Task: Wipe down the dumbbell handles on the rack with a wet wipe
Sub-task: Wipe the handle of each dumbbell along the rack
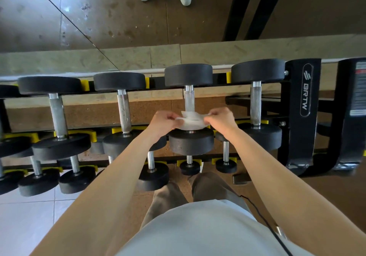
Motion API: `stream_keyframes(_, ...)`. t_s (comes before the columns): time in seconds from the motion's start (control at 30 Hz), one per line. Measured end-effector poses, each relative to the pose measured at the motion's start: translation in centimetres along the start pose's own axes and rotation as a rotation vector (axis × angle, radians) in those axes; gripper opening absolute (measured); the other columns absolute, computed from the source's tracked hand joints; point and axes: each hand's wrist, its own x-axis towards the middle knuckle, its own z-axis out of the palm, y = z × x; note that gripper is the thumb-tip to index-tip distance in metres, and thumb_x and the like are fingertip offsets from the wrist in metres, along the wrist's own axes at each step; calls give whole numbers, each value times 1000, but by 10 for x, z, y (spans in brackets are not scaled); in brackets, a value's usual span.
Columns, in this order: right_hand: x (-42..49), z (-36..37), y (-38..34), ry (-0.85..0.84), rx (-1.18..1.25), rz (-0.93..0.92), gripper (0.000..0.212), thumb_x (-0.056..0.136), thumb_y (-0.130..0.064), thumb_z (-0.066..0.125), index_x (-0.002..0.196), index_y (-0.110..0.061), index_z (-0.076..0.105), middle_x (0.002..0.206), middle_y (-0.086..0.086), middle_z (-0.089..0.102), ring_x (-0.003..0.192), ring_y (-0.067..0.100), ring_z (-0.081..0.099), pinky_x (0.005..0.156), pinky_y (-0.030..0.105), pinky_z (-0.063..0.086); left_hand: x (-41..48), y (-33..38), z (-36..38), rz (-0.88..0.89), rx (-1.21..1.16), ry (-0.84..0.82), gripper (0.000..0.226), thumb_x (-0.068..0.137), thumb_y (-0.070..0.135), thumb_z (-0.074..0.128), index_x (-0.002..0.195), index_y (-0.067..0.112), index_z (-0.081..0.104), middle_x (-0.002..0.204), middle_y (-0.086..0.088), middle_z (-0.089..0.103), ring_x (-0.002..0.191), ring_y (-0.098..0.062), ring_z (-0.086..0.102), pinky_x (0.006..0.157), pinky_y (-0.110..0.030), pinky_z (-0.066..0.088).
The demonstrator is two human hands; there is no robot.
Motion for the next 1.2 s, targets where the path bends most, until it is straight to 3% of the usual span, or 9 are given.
stream_keyframes(0.1,-4,20,-3,-150,-192,-72,15,86,-25,69,79,-12,70,84,8,69,77,18,65,73,29,54,2,-14,0,-35,246,82,26,93,27,71,116,16,69,112,0,68,94,-14,59,83,-29,47)
stream_keyframes(0.33,4,6,8,13,-436,-78,18,90,-29,68,77,-19,61,81,2,62,72,13,60,58,24,47,-3,9,8,85,432,-96,28,90,28,73,117,21,73,124,0,68,113,-19,61,99,-35,47)
stream_keyframes(0.5,1,24,-4,-134,-289,-173,18,87,-25,70,79,-9,70,80,8,67,75,16,61,70,28,51,4,-12,4,-40,512,114,23,94,28,67,113,15,69,100,-3,67,88,-18,63,74,-30,52)
stream_keyframes(0.73,3,-5,18,111,-214,-40,12,90,-15,63,78,-12,64,78,4,62,68,14,59,56,20,43,2,-7,13,99,274,-68,17,91,24,71,108,21,73,106,8,64,101,-12,60,87,-27,46)
stream_keyframes(0.83,6,-24,18,358,-18,-12,20,88,-13,59,68,-14,55,68,2,55,65,18,56,56,25,43,7,-11,6,32,87,35,20,93,13,65,109,24,71,113,5,67,107,-15,61,94,-30,49)
stream_keyframes(0.9,10,-31,12,422,149,-7,19,86,-14,63,69,-15,56,72,2,58,76,22,64,66,34,57,12,-9,3,-14,-50,106,18,94,13,64,104,26,70,112,1,69,106,-18,64,96,-35,54)
stream_keyframes(0.97,15,-32,6,416,288,0,3,87,-15,68,89,-15,66,90,2,65,91,21,68,80,38,61,16,0,1,-53,-216,138,18,97,12,61,109,21,70,109,-2,70,100,-18,68,90,-32,57)
stream_keyframes(1.03,20,-25,-6,341,373,-12,24,87,-14,70,111,-14,66,104,3,66,98,21,68,85,37,60,22,13,0,-79,-399,128,22,100,13,58,119,14,69,107,-3,71,97,-18,70,86,-29,59)
stream_keyframes(1.2,28,-3,-42,129,562,-72,13,87,-11,72,88,-15,60,103,10,69,100,23,69,92,39,58,39,40,5,-174,-689,82,15,102,14,54,111,16,65,111,-7,71,96,-20,69,85,-33,59)
